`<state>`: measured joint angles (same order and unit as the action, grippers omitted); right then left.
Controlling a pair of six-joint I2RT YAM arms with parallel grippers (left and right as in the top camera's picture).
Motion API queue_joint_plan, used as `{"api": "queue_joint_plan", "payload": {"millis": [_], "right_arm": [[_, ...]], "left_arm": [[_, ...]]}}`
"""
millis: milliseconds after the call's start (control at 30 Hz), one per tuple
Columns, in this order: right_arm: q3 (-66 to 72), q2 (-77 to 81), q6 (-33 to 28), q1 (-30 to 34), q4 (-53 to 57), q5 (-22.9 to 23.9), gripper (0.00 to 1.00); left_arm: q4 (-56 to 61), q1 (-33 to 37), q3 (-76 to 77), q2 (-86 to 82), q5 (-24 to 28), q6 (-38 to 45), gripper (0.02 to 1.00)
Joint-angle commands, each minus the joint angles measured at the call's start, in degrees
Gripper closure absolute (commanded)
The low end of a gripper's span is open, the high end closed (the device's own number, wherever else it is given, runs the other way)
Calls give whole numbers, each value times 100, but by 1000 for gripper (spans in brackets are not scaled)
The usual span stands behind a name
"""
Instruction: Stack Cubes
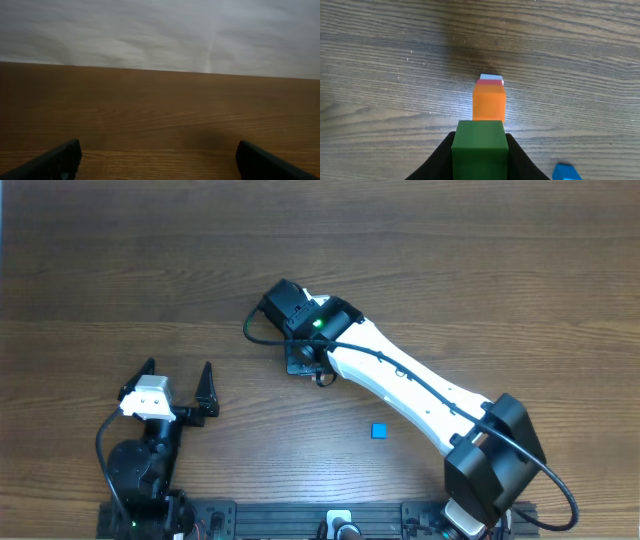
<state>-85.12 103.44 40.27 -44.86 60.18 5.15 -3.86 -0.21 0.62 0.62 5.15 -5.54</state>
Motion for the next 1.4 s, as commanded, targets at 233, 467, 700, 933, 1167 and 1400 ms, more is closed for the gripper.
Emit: {"api": "queue_joint_plan", "payload": {"millis": [233, 467, 700, 933, 1167, 1400], "right_arm": [[-31, 153, 15, 205, -63, 136, 851], [-31, 262, -7, 212, -107, 184, 851], [-31, 426, -4, 212, -151, 175, 851], [-31, 535, -2, 208, -199, 133, 849], [-31, 544, -4, 208, -256, 136, 844], [-26, 544, -2, 208, -254, 129, 831]], "left_arm": [[-17, -17, -28, -46, -7, 83, 18], [-17, -17, -28, -46, -7, 83, 18], [-17, -17, -28, -46, -7, 83, 18], [-17, -17, -28, -46, -4, 83, 18], [-17, -17, -28, -46, -4, 83, 18], [-17, -17, -28, -46, -7, 83, 18]]}}
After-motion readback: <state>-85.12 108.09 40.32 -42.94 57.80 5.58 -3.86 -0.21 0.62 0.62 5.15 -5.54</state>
